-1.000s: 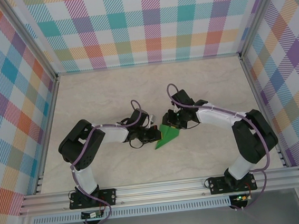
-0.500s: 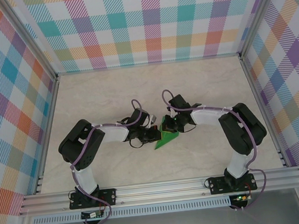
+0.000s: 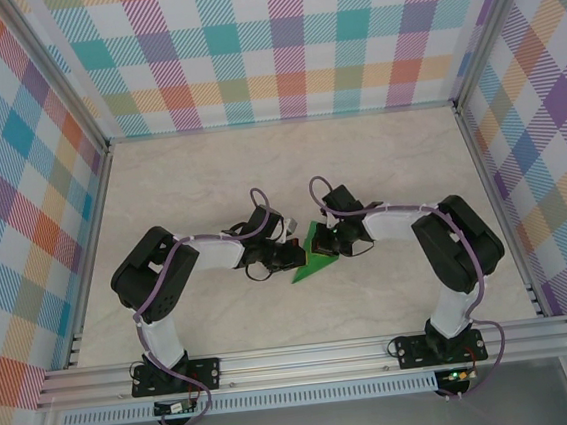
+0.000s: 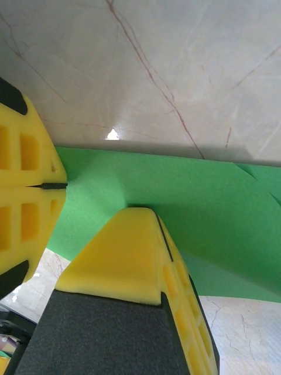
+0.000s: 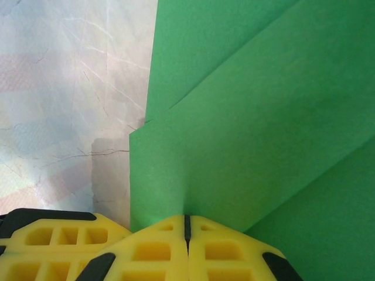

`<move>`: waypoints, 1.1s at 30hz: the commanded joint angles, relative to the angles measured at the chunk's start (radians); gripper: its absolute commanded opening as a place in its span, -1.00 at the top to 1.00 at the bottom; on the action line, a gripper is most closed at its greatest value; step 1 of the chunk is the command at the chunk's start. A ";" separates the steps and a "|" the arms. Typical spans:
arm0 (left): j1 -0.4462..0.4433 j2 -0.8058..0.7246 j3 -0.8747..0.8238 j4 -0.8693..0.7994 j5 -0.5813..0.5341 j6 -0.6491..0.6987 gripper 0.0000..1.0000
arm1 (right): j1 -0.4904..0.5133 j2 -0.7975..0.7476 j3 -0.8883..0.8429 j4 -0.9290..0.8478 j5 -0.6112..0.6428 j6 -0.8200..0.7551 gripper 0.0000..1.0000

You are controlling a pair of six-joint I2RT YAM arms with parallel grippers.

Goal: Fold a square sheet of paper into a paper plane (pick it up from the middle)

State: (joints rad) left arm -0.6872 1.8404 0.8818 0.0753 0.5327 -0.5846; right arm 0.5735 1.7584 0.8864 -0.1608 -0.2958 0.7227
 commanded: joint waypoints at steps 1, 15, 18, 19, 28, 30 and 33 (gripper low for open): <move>-0.020 0.040 -0.020 -0.155 -0.042 0.024 1.00 | -0.013 0.009 -0.043 0.008 0.036 0.009 0.88; -0.021 0.031 -0.002 -0.129 0.005 0.031 1.00 | -0.030 -0.198 -0.030 -0.127 0.141 0.073 0.44; -0.023 0.025 0.003 -0.123 0.015 0.031 1.00 | -0.030 -0.173 -0.014 -0.157 0.154 0.074 0.28; -0.023 0.023 0.004 -0.123 0.018 0.031 1.00 | -0.030 -0.159 -0.006 -0.160 0.150 0.073 0.24; -0.026 0.022 0.009 -0.119 0.021 0.028 1.00 | -0.029 -0.040 0.118 -0.216 0.149 0.032 0.00; -0.027 0.020 0.010 -0.117 0.021 0.026 1.00 | -0.029 -0.008 0.146 -0.239 0.159 0.023 0.00; -0.028 0.016 0.011 -0.113 0.021 0.020 1.00 | -0.028 0.020 0.165 -0.258 0.172 0.014 0.01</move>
State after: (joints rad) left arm -0.6918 1.8404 0.8948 0.0502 0.5407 -0.5781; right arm 0.5488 1.7538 1.0256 -0.3595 -0.1429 0.7650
